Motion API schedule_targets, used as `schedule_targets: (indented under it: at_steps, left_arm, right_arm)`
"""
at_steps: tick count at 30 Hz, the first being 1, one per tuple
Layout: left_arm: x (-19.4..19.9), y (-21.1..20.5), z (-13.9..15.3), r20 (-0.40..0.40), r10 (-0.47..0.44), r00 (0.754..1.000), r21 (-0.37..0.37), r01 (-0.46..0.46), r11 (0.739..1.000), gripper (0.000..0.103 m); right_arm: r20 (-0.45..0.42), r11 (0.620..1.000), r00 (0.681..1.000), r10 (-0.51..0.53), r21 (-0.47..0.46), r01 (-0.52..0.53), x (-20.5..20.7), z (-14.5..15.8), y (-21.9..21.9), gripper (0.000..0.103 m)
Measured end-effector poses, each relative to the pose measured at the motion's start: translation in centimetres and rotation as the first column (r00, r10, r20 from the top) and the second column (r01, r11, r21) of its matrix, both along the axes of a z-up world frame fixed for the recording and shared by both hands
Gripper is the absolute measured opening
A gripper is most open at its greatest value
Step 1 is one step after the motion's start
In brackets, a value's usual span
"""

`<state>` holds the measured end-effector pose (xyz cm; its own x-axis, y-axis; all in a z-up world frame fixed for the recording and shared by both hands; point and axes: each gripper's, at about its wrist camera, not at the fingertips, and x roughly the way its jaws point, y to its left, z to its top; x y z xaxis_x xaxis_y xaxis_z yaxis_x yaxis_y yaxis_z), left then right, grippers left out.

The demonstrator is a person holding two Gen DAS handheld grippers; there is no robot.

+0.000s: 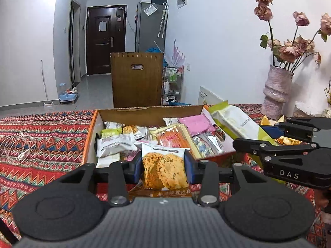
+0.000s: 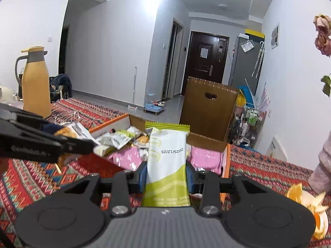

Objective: Organize snacks
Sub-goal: 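Carry the biscuit packet and green bar over the orange box, then lower both packets into the orange box and open both grippers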

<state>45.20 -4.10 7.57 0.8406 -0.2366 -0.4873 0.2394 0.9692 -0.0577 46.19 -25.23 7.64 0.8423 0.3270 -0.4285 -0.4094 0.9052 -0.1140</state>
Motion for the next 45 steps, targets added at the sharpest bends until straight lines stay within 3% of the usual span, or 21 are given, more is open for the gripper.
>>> schedule_targets:
  at_steps: [11, 20, 23, 28, 31, 33, 34, 35, 40, 43, 45]
  left_arm:
    - [6.8, -1.1, -0.2, 0.016, 0.003, 1.0, 0.008, -0.003, 1.0, 0.04]
    - [14.8, -1.3, -2.8, -0.042, 0.066, 0.997, 0.004, -0.066, 0.998, 0.04]
    - [17.4, -1.7, -3.8, -0.069, 0.075, 0.995, -0.002, -0.076, 0.997, 0.041]
    - [19.9, -3.0, -5.2, -0.097, 0.067, 0.993, 0.01, -0.067, 0.998, 0.041]
    - [20.2, -3.2, -6.0, -0.113, 0.079, 0.99, 0.012, -0.078, 0.997, 0.055]
    - [19.9, -3.3, -5.9, -0.122, 0.063, 0.991, 0.016, -0.061, 0.998, 0.059]
    - [19.7, -3.2, -5.7, -0.118, 0.068, 0.991, 0.003, -0.068, 0.998, 0.068]
    - [19.5, -3.1, -5.7, -0.111, 0.077, 0.991, -0.005, -0.078, 0.997, 0.071]
    - [19.3, -2.9, -5.3, -0.104, 0.075, 0.992, -0.002, -0.076, 0.997, 0.074]
    - [19.0, -2.8, -4.7, -0.095, 0.087, 0.992, -0.005, -0.088, 0.996, 0.082]
    - [18.7, -2.5, -4.1, -0.103, 0.082, 0.991, -0.015, -0.084, 0.996, 0.082]
  right_arm:
    - [-0.004, 1.0, 1.0, 0.0, 0.018, 0.0, 6.8, -0.7, 0.8, 0.036]
    - [-0.118, 0.995, 0.993, -0.02, 0.09, 0.031, 14.1, -3.6, 0.9, 0.036]
    - [-0.191, 0.988, 0.98, -0.052, 0.134, 0.078, 16.6, -5.3, 0.4, 0.036]
    - [-0.258, 0.983, 0.962, -0.093, 0.128, 0.13, 18.0, -7.4, 0.2, 0.038]
    - [-0.251, 0.982, 0.964, -0.092, 0.135, 0.129, 18.0, -7.3, 0.0, 0.042]
    - [-0.251, 0.983, 0.964, -0.089, 0.132, 0.126, 18.4, -7.3, 0.0, 0.044]
    - [-0.249, 0.984, 0.964, -0.09, 0.127, 0.125, 18.3, -7.3, 0.1, 0.048]
    - [-0.246, 0.984, 0.965, -0.09, 0.127, 0.125, 18.4, -7.3, 0.1, 0.054]
    - [-0.236, 0.984, 0.967, -0.093, 0.126, 0.125, 18.3, -6.9, 0.2, 0.061]
    - [-0.22, 0.982, 0.97, -0.105, 0.13, 0.135, 17.7, -6.5, 0.2, 0.072]
    - [-0.201, 0.982, 0.973, -0.111, 0.129, 0.139, 17.3, -6.0, 0.3, 0.079]
